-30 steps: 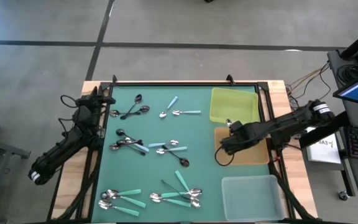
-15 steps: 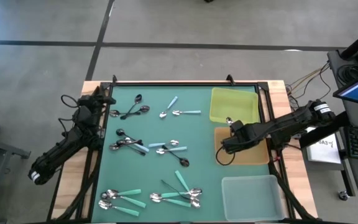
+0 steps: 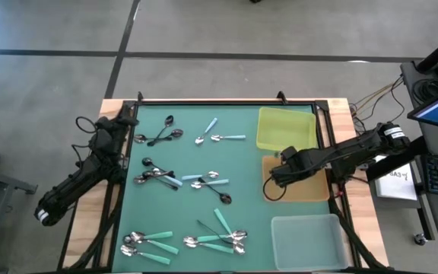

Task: Sort silverware by color (type)
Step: Put the blue spoon into the orange bin

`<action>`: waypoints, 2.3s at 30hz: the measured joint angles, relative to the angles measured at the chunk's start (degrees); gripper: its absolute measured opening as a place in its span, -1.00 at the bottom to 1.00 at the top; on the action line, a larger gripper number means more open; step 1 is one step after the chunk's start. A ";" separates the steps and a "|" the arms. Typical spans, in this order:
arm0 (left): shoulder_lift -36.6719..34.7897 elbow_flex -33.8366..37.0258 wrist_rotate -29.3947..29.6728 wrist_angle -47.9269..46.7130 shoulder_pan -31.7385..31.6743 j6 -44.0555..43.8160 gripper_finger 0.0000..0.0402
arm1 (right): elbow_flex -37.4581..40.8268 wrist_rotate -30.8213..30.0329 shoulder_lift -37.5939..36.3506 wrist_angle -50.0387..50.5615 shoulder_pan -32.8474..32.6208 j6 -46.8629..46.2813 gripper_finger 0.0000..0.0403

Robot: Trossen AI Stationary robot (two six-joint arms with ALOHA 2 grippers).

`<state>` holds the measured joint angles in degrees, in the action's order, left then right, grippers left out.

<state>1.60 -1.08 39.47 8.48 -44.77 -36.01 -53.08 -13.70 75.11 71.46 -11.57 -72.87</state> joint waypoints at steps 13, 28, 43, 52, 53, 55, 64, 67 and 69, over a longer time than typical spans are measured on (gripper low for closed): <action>1.31 0.00 -26.54 -0.01 -0.04 -6.17 -0.58 | 0.00 -1.93 -0.11 -0.81 -0.02 4.70 -0.28; 15.25 0.00 -61.51 -3.88 4.77 -13.90 -0.58 | -0.04 -3.45 -0.09 -13.84 0.12 8.10 -0.32; 34.35 -9.82 -51.83 -3.55 8.83 1.87 -0.58 | -0.09 -3.73 -0.07 -14.98 0.37 9.71 -0.36; 55.08 -25.76 -32.00 -11.21 8.57 12.81 -0.58 | -0.09 -7.58 -0.04 -14.73 3.19 19.03 -0.37; 57.73 -27.44 -32.68 -11.37 8.59 13.56 -0.58 | -0.09 -8.49 -0.04 -14.71 3.88 19.59 -0.37; 63.20 -30.54 -32.99 -12.16 8.59 13.71 -0.57 | -0.09 -10.01 -0.06 -14.64 5.30 20.45 -0.37; 85.27 -46.10 -34.54 -13.36 9.96 12.91 -0.56 | -0.09 -10.74 -0.07 -14.71 12.84 28.80 -0.37; 91.11 -52.32 -34.54 -15.28 10.80 13.13 -0.56 | -0.09 -10.78 -0.07 -14.71 15.17 31.86 -0.37; 94.81 -56.10 -34.52 -17.15 11.41 13.29 -0.56 | -0.09 -10.82 -0.07 -14.71 16.56 33.52 -0.37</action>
<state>96.41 -57.19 4.95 -8.67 -33.36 -22.72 -53.17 -24.51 75.05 56.75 4.98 -39.35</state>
